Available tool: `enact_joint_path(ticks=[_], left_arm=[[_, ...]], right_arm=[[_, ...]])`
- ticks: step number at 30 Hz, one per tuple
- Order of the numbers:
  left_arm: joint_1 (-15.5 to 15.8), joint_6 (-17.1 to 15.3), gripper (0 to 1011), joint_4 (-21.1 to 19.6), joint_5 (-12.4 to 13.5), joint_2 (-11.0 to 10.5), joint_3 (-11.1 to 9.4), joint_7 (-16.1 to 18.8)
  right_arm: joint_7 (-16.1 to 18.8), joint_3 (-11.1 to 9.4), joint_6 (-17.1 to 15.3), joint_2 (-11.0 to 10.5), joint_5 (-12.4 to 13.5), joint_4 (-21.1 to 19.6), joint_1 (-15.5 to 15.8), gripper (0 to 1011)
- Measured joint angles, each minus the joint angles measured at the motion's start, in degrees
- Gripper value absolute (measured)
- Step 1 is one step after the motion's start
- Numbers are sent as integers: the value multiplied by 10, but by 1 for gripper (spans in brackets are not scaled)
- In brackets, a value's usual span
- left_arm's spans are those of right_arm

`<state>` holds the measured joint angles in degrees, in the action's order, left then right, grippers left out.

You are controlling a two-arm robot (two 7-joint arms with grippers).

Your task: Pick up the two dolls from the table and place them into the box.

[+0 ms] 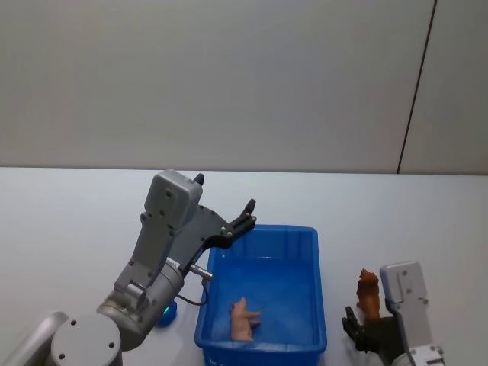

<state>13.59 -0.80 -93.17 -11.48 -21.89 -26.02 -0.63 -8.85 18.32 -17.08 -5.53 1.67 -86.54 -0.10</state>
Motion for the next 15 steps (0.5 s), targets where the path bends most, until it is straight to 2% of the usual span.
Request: enact_joint_path(ticks=[3,4,8,10,13,14,15], left_arm=[[0,0,1001,0,0,0,0,0],[0,0,1001,0,0,0,0,0],[0,0,1001,0,0,0,0,0],[0,0,1001,0,0,0,0,0],[0,0,1001,0,0,0,0,0],[0,0,1001,0,0,0,0,0],[0,0,1001,0,0,0,0,0]], right_arm=[[-3,0,-3,4,0,5,-3,686],[-4,1,-4,5,0,7,-3,686],[-9,1,-9,10,1,12,-6,545],[-11,1,-11,12,2,13,-7,441],[-13,1,-11,14,2,13,-8,384],[-14,1,-11,15,2,13,-8,337],[-14,1,-11,16,2,12,-8,337]])
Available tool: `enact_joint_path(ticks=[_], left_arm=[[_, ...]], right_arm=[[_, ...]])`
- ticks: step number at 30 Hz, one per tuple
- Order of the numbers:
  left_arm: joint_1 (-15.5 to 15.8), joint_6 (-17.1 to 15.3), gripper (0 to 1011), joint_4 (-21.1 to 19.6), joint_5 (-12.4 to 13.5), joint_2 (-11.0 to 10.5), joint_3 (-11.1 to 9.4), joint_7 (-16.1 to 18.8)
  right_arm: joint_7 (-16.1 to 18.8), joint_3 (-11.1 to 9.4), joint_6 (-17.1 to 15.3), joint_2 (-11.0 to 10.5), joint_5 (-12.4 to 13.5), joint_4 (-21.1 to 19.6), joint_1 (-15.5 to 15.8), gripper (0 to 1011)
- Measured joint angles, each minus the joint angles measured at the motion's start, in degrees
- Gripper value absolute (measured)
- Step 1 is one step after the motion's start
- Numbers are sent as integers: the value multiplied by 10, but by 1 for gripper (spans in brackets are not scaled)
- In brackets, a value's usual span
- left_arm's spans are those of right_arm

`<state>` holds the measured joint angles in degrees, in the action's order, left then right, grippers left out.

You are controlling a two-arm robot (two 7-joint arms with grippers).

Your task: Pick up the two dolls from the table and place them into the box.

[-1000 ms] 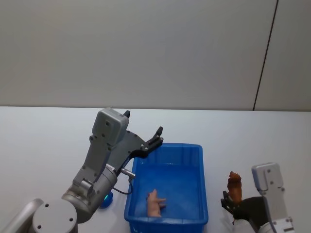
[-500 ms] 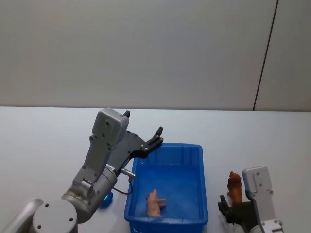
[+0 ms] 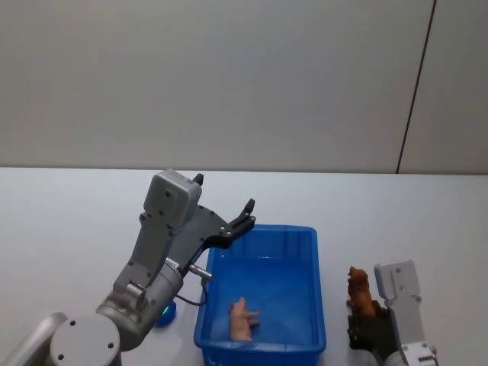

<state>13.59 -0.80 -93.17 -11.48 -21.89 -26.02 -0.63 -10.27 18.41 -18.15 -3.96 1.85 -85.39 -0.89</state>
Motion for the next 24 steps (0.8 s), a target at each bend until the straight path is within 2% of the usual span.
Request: enact_joint_path(ticks=[13,21,24], left_arm=[[0,0,1001,0,0,0,0,0],[0,0,1001,0,0,0,0,0],[0,0,1001,0,0,0,0,0]], right_arm=[[4,-2,31,0,-2,-47,7,311],[35,-3,56,-2,1,-84,10,311],[57,-1,63,-1,5,-97,9,311]])
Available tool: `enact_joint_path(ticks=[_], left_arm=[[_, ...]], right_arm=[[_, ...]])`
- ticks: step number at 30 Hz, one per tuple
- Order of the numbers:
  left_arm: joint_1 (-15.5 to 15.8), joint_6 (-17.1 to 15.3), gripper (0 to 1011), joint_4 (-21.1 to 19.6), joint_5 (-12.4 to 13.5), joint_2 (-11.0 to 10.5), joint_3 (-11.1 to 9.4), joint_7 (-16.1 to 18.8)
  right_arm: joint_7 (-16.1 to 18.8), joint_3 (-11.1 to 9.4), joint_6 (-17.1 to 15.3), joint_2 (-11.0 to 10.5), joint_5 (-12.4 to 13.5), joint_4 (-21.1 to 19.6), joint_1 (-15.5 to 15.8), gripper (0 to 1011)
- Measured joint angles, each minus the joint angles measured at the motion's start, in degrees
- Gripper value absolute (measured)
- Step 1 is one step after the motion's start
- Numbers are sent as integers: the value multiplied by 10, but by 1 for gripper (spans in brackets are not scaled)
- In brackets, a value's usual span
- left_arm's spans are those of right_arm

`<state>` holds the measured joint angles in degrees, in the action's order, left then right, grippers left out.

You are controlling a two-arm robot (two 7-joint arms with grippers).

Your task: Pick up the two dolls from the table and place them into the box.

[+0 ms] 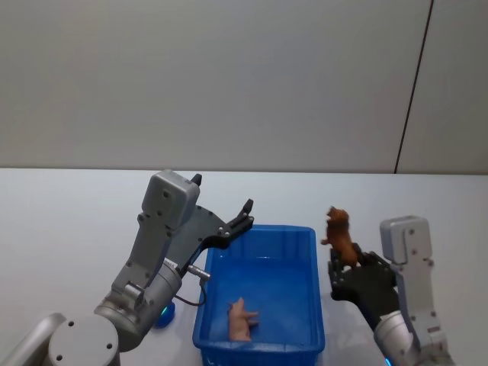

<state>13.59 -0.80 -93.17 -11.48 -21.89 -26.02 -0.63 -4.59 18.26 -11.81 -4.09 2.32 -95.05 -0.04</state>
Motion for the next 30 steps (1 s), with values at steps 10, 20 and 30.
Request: enact_joint_path(ticks=[10,20,30], left_arm=[[0,0,1001,0,0,0,0,0],[0,0,1001,0,0,0,0,0],[0,0,1001,0,0,0,0,0]], right_arm=[[57,10,-5,12,4,-7,-13,311],[96,25,-36,36,-2,29,-36,484],[95,32,-44,48,-10,49,-45,778]])
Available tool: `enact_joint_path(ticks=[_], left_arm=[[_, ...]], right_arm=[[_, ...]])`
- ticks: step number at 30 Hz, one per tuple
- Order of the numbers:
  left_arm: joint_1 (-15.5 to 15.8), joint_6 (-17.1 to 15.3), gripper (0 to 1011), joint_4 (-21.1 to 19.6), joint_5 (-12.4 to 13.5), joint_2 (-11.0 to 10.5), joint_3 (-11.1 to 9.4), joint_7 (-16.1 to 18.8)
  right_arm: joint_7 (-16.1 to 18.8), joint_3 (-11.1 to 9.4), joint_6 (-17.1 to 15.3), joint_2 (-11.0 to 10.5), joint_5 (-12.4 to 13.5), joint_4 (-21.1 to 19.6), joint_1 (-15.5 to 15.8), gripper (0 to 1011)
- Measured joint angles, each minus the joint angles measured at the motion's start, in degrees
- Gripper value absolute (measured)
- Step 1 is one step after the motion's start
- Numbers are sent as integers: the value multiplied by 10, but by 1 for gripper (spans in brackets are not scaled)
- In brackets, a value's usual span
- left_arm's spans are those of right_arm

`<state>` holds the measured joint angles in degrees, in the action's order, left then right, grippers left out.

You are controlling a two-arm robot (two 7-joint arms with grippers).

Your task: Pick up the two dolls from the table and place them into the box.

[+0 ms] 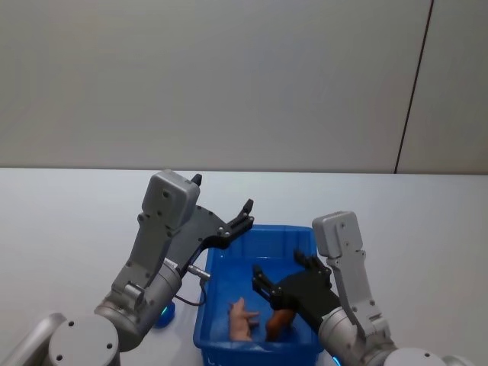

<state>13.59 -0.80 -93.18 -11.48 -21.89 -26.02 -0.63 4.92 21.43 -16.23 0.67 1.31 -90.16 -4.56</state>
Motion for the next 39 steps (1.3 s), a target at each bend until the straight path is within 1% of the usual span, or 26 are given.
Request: enact_joint_path(ticks=[1,2,5,6,7,9,15,24,31,39], left_arm=[[0,0,1001,0,0,0,0,0],[0,0,1001,0,0,0,0,0],[0,0,1001,0,0,0,0,0],[0,0,1001,0,0,0,0,0],[0,0,1001,0,0,0,0,0],[0,0,1001,0,0,0,0,0],[0,0,1001,0,0,0,0,0],[0,0,1001,0,0,0,0,0],[0,0,1001,0,0,0,0,0],[0,0,1001,0,0,0,0,0]], right_arm=[[-2,0,1,0,-1,0,0,832],[-4,0,3,0,-2,0,0,832],[-12,0,12,-1,-5,0,2,934],[-18,-1,18,-2,-7,-3,5,934],[-18,-1,18,-2,-7,-3,5,976],[-26,-3,26,-5,-9,-8,8,1001],[-54,-13,45,-18,-11,-30,23,1001],[-84,-30,56,-39,-6,-55,41,1001],[-99,-42,58,-50,0,-66,51,1001],[-107,-49,58,-58,4,-74,57,1001]])
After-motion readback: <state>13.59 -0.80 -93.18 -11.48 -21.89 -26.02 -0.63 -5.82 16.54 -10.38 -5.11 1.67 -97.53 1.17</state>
